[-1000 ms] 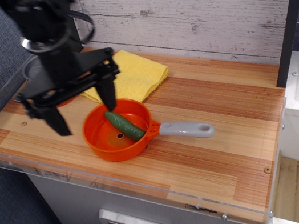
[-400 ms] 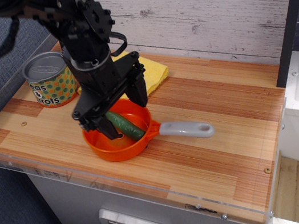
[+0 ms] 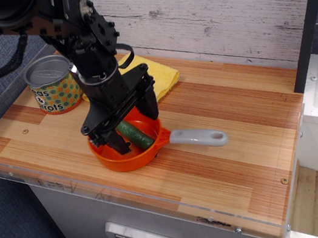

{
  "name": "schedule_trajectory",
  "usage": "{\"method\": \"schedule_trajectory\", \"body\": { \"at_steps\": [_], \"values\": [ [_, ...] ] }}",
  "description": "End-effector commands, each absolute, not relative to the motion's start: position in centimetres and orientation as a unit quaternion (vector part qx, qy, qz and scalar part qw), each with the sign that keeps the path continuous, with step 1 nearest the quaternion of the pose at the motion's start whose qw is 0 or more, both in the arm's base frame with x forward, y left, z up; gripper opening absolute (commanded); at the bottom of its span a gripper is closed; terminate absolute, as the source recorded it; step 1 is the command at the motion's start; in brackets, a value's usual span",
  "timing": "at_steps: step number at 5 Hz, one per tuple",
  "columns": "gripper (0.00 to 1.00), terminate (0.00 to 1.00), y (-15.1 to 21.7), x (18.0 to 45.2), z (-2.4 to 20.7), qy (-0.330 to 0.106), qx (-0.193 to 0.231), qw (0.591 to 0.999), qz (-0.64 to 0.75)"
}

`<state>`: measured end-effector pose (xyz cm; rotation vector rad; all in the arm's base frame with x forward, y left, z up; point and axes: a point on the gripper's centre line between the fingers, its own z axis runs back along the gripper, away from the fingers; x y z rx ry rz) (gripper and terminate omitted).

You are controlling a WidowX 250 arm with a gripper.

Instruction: Place the cucumber on the yellow cloth.

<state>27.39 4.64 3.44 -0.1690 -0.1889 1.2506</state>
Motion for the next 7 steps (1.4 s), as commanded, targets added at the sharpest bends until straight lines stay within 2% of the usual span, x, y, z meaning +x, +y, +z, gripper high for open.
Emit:
{"method": "schedule_trajectory", "body": {
  "at_steps": [1, 5, 6, 7],
  "values": [
    [1.00, 0.00, 5.3, 28.4, 3.4, -0.072, -0.072, 0.806, 0.583],
    [1.00, 0.00, 6.3, 26.6, 2.3, -0.054, -0.068, 0.795, 0.600],
    [0.00, 0.00, 6.3, 26.8, 2.2, -0.049, -0.068, 0.806, 0.586],
    [0.00, 0.00, 6.2, 27.1, 2.6, -0.054, -0.071, 0.809, 0.581]
  ]
}}
